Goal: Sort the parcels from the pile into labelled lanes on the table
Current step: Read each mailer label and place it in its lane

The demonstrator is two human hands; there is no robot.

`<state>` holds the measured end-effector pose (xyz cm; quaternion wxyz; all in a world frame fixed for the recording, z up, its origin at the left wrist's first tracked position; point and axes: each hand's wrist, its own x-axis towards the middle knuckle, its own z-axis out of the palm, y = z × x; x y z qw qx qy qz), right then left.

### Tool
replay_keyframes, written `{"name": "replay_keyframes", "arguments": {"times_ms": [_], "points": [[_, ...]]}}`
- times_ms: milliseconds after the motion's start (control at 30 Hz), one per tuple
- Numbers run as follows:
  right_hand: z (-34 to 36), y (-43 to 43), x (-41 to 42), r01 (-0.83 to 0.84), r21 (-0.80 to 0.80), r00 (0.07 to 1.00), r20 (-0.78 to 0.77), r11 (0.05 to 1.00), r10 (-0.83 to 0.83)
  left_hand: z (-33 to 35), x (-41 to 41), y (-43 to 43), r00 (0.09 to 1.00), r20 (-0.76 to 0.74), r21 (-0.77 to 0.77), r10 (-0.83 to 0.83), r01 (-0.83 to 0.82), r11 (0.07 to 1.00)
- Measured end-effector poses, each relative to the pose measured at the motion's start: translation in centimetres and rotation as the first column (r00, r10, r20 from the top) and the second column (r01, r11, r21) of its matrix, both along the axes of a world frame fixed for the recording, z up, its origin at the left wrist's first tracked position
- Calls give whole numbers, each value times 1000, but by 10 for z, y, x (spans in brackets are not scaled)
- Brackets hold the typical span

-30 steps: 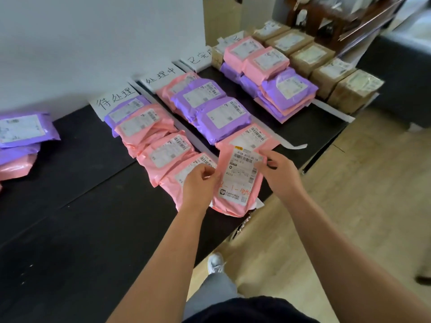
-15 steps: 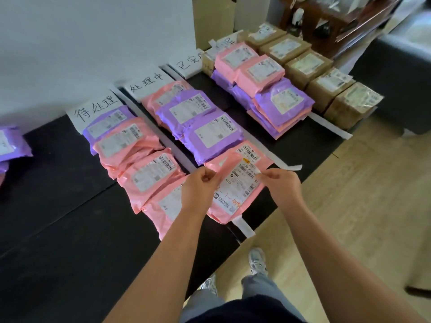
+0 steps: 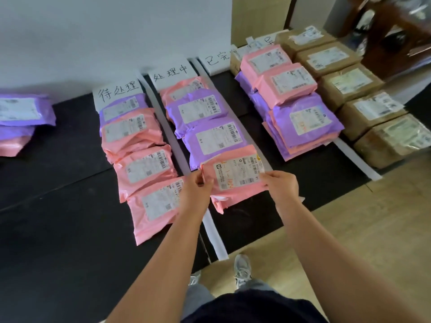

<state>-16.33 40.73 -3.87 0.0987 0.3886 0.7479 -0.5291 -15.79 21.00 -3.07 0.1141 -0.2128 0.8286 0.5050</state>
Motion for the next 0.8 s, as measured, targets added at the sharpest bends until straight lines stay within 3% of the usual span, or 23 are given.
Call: {"name": "replay_keyframes", "arguments": {"times_ms": [133, 300, 567, 800], "points": [[-7, 8, -10, -243, 128, 970, 51, 962, 238, -12, -3, 11, 1000, 17, -91, -5, 6, 996], [-10, 16, -16, -413, 187, 910, 129, 891, 395, -18, 2, 21, 998, 57, -213, 29, -16, 977], [-9, 22, -17, -449, 186, 891, 158, 874, 425, -18, 5, 28, 991, 112, -229, 71, -44, 972], [-2, 20, -15, -344, 229, 938, 42, 911, 344, -7, 15, 27, 986, 99, -161, 131, -114, 980]]}}
